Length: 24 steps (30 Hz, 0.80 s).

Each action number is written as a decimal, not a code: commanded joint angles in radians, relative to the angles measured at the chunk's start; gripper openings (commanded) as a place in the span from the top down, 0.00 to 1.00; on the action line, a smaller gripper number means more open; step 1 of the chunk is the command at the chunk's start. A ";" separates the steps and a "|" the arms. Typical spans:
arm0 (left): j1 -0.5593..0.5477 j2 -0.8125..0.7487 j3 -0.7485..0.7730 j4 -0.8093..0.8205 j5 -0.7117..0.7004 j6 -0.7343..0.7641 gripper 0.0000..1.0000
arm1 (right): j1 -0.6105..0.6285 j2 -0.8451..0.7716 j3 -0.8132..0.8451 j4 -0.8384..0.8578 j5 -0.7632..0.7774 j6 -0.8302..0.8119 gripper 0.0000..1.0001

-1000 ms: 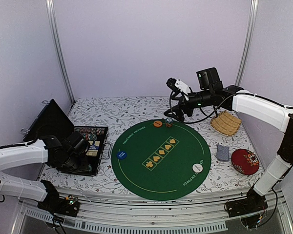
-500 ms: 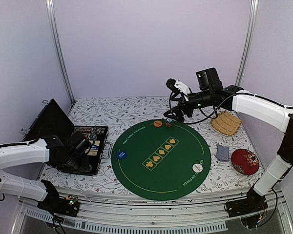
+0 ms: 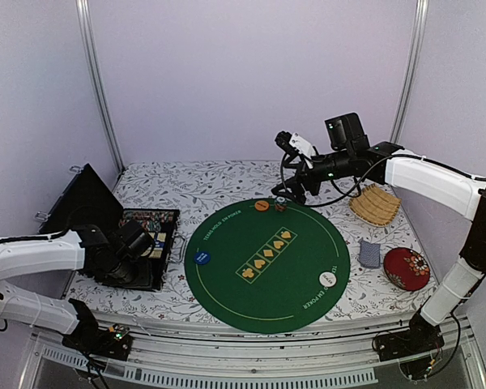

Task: Distribute texas hold em gaming equipment
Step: Pick up the pile of poker chips from the chip case.

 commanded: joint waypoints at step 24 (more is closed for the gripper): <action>-0.003 0.075 0.063 0.015 -0.104 -0.003 0.39 | 0.009 0.013 0.034 -0.036 -0.015 -0.012 0.01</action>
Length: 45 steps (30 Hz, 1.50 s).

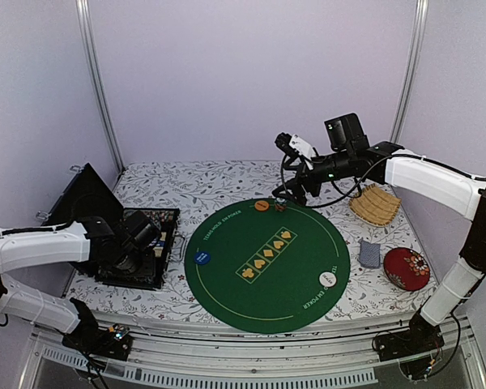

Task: Distribute texas hold em gaming equipment
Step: Pick up the pile of poker chips from the chip case.

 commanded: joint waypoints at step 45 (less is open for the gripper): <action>-0.020 0.011 0.025 -0.008 -0.033 0.046 0.34 | 0.009 0.028 0.049 -0.064 -0.041 -0.028 0.01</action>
